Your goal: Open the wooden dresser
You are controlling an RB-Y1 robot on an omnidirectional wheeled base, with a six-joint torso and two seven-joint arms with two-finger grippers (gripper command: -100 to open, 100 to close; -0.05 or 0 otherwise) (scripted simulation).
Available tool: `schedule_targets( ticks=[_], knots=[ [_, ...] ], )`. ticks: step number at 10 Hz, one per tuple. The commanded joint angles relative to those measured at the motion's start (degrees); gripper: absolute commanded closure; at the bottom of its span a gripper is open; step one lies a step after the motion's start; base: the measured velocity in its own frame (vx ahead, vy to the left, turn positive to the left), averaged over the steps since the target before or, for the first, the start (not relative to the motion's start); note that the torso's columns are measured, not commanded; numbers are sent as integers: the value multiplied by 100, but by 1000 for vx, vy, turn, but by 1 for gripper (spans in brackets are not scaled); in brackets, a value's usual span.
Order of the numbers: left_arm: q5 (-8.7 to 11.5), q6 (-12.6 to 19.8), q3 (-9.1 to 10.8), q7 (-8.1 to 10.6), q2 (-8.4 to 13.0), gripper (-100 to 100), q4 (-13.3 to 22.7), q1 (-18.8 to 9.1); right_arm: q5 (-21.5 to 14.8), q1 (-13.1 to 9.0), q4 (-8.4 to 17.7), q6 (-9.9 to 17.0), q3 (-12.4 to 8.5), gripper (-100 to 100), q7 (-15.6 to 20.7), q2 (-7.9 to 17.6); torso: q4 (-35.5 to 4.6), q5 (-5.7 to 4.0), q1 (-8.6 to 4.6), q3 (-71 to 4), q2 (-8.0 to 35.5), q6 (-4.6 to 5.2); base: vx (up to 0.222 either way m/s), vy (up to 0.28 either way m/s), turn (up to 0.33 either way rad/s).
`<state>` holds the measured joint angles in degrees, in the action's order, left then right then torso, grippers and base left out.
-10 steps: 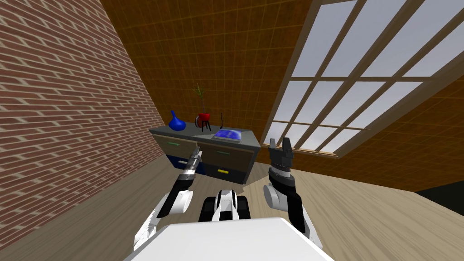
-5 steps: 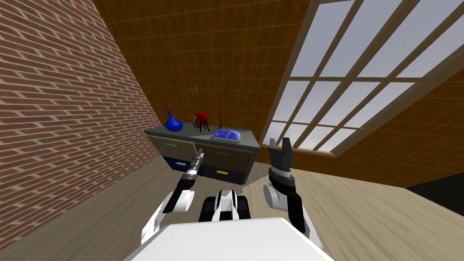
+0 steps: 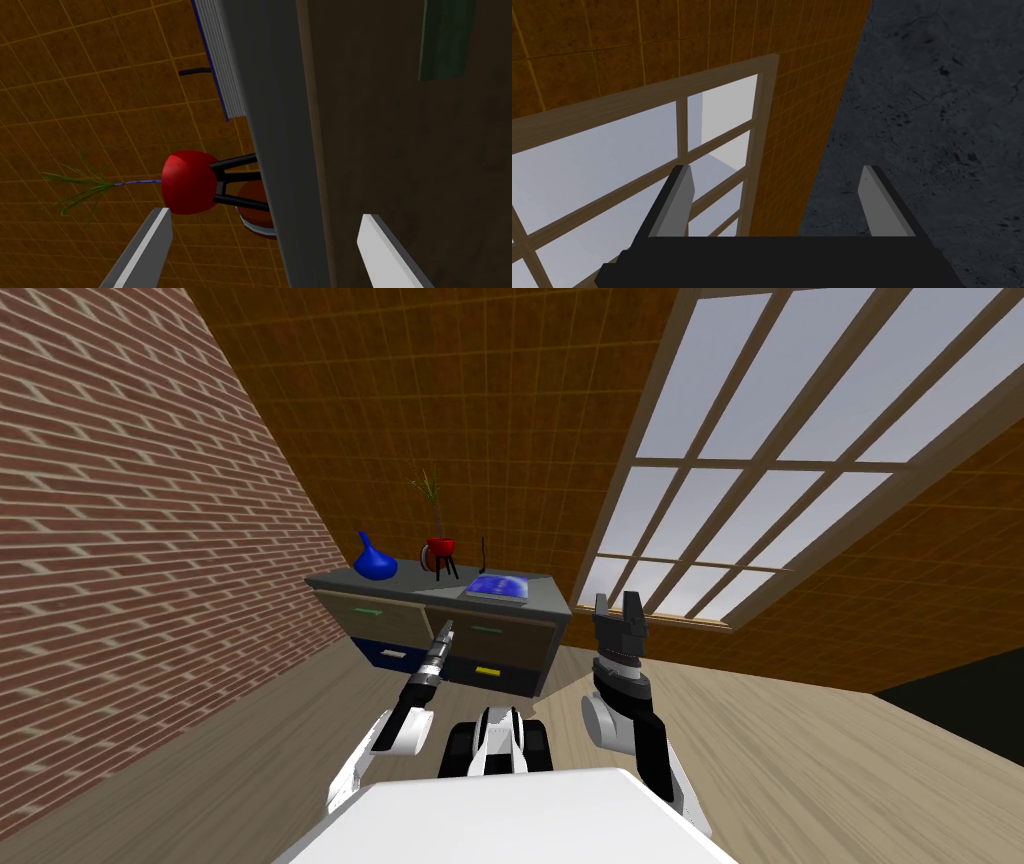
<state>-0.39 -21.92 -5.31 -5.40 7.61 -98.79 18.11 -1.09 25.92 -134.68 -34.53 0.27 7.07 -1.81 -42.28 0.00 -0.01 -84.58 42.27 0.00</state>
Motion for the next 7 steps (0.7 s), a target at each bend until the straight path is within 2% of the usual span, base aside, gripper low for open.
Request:
schedule_targets(
  ticks=[1, 7],
  knots=[
    [-61, 121, -49, -18, -19, -100, 291, -118, 0, 0, 0, 0, 0, 0, 0, 0, 0, 0, 0, 0, 1, 0, 30, -8, -42],
    [-209, 309, -173, -66, -127, -100, 1088, -388, 0, 0, 0, 0, 0, 0, 0, 0, 0, 0, 0, 1, 1, 0, 32, -10, -46]
  ],
)
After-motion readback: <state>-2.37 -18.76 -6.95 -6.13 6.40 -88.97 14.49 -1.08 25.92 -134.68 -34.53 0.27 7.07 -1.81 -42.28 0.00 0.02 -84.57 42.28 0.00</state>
